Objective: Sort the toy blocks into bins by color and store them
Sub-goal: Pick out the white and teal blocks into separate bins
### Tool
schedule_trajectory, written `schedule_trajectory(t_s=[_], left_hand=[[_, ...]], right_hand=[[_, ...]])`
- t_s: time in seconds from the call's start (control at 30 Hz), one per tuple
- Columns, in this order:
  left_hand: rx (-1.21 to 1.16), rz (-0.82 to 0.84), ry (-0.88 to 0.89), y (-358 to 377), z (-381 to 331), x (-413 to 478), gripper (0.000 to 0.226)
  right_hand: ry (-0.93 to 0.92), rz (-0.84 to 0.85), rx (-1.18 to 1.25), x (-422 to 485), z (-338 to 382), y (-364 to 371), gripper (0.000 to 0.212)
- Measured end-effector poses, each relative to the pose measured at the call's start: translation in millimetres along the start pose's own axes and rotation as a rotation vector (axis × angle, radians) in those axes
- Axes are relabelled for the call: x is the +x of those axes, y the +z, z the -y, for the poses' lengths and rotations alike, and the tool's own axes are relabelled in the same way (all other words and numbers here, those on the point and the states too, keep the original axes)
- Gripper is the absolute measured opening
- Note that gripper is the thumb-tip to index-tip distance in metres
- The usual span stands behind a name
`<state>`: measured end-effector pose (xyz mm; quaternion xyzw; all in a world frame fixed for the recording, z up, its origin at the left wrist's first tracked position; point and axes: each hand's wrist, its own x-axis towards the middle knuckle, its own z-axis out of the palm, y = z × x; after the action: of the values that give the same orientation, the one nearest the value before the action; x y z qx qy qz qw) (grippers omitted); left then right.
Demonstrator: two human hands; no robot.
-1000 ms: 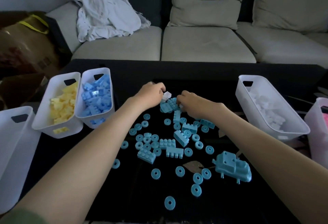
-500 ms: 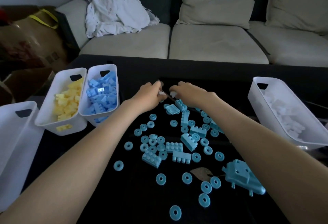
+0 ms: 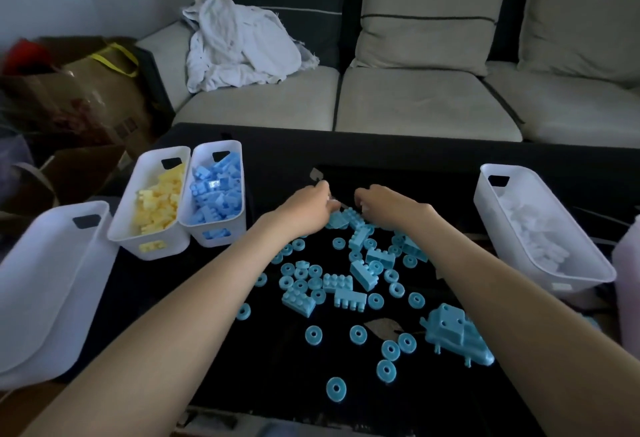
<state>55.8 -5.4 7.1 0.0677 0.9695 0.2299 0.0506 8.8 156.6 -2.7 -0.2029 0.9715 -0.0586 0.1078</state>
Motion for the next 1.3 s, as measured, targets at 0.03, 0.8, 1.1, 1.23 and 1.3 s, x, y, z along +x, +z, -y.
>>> schedule_trajectory(t_s=[0.03,0.8,1.1,1.23,1.3], left_hand=[[0.001,0.015,-0.009,0.3,-0.8,-3.7,0.019],[-0.311,0.150,0.189,78.3,-234.7,-6.4,0.023],[-0.064,0.161,0.288,78.0,-246.7,-11.7,0.079],[-0.123,0.159,0.362,61.1,-240.3,-27.8,0.073],[-0.105,0.171,0.417,49.6,-228.5,-42.5,0.068]], right_hand=[[0.010,-0.012,0.010,-3.3,0.3,1.4,0.021],[0.344,-0.439,0.558,-192.3,-161.9,-27.2,0.074],[0.238,-0.379,0.377,-202.6,-153.7,-37.8,0.065],[0.180,-0.442,0.332,-206.3,-135.2,-50.7,0.054],[0.137,-0.419,0.320,-209.3,-123.1,-49.1,0.054]])
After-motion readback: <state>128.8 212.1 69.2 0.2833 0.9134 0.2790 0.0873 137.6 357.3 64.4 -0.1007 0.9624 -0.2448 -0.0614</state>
